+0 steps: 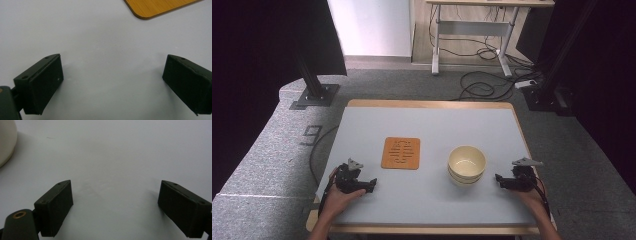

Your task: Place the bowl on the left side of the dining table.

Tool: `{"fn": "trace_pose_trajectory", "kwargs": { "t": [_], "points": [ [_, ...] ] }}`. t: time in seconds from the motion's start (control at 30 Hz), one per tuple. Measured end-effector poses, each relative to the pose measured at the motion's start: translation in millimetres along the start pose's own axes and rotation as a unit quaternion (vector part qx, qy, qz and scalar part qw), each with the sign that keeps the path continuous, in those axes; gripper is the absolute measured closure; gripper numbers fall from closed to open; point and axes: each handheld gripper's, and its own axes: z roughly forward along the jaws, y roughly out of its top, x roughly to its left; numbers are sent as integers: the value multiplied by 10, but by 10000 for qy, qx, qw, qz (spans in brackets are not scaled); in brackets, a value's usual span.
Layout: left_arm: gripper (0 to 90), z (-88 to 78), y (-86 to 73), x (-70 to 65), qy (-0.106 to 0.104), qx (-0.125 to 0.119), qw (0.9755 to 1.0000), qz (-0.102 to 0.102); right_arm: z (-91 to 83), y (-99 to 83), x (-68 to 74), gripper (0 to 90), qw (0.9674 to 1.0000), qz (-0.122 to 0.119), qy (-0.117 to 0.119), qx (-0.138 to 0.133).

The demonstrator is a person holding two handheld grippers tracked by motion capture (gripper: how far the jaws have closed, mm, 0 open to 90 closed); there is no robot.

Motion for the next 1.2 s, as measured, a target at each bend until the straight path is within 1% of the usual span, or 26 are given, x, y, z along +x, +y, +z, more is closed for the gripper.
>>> {"fn": "trace_pose_trajectory", "kwargs": {
  "t": [0.27, 0.73, 0.77, 0.83, 0.87, 0.9, 0.93, 1.0, 1.13, 1.2],
  "points": [
    [23, 4, 3, 5, -20, 12, 10000, 29, 6, 5, -13, 112, 10000, -4, 57, 5],
    [22, 7, 0, 10, -34, 9, 10000, 29, 2, 1, -14, 118, 10000, 15, 59, -14],
    [22, 7, 1, 11, -33, 8, 10000, 30, 0, 1, -16, 127, 10000, 35, 56, -15],
    [22, 7, 0, 10, -36, 8, 10000, 28, -12, 13, -29, 155, 9997, 233, 26, -24],
    [23, 6, 0, 10, -35, 6, 10000, 30, -23, 26, -42, 156, 9994, 350, 73, -5],
    [23, 6, -1, 9, -32, 4, 10000, 31, -38, 36, -55, 156, 9990, 435, 89, -8],
    [23, 6, -1, 10, -31, 4, 10000, 31, -59, 42, -64, 157, 9988, 478, 53, -48],
    [23, 7, -1, 12, -34, 4, 10000, 32, -102, 47, -71, 157, 9985, 532, 45, -107],
    [23, 5, -4, 10, -31, -3, 10000, 29, -172, 39, -46, 154, 9986, 510, 33, -162],
    [23, 4, -5, 9, -26, -5, 10000, 33, -215, 49, -34, 153, 9984, 514, 26, -235]
  ]
}}
